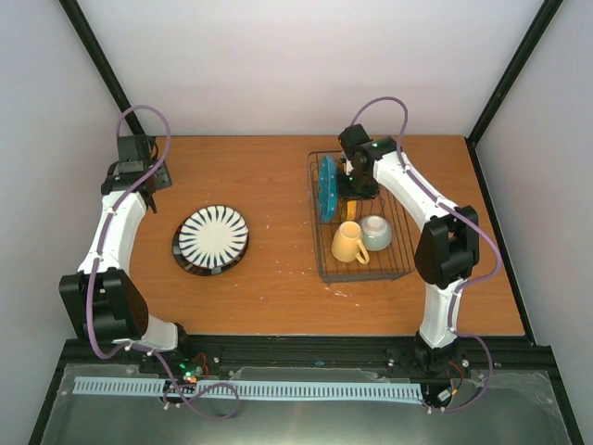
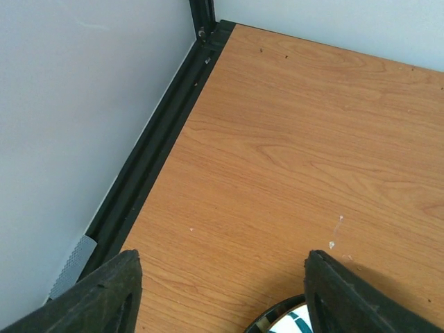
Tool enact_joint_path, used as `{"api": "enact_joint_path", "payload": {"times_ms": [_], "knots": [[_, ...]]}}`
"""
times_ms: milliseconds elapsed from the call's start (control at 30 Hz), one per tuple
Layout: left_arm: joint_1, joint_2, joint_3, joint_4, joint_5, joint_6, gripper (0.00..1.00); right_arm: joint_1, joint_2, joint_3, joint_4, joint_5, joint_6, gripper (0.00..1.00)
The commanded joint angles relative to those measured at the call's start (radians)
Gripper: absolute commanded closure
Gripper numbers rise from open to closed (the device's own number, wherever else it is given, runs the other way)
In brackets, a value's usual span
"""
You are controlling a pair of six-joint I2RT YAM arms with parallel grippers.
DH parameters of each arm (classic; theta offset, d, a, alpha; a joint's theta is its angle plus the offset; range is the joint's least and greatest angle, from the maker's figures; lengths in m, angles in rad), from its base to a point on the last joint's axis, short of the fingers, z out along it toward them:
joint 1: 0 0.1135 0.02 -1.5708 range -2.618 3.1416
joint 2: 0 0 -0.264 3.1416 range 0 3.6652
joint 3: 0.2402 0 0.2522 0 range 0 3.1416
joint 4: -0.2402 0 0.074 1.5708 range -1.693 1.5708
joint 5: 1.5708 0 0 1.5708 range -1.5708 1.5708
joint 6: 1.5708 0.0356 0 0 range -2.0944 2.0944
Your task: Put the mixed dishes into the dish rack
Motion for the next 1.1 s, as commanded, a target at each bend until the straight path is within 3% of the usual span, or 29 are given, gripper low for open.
{"api": "enact_joint_path", "payload": {"times_ms": [0, 100, 300, 600, 800, 1067], "knots": [[0.006, 0.029, 0.008, -0.038, 0.046, 0.006, 0.33, 0.009, 0.025, -0.017, -0.057, -0.059, -0.009, 0.66], [0.033, 0.055, 0.005, -0.067, 0.169, -0.003, 0.3, 0.009, 0.029, 0.005, -0.066, -0.04, -0.003, 0.54], [0.131, 0.065, -0.049, -0.057, 0.472, -0.035, 0.3, 0.009, 0.03, 0.045, -0.08, 0.007, 0.006, 0.47], [0.247, 0.107, -0.19, -0.019, 0.78, -0.023, 0.35, -0.029, 0.02, 0.209, -0.141, 0.098, 0.021, 0.35], [0.281, 0.16, -0.256, -0.018, 0.788, 0.002, 0.42, -0.106, -0.021, 0.34, -0.158, 0.137, 0.032, 0.33], [0.282, 0.202, -0.23, -0.104, 0.753, 0.053, 0.45, -0.185, -0.075, 0.339, -0.11, 0.074, 0.024, 0.32]]}}
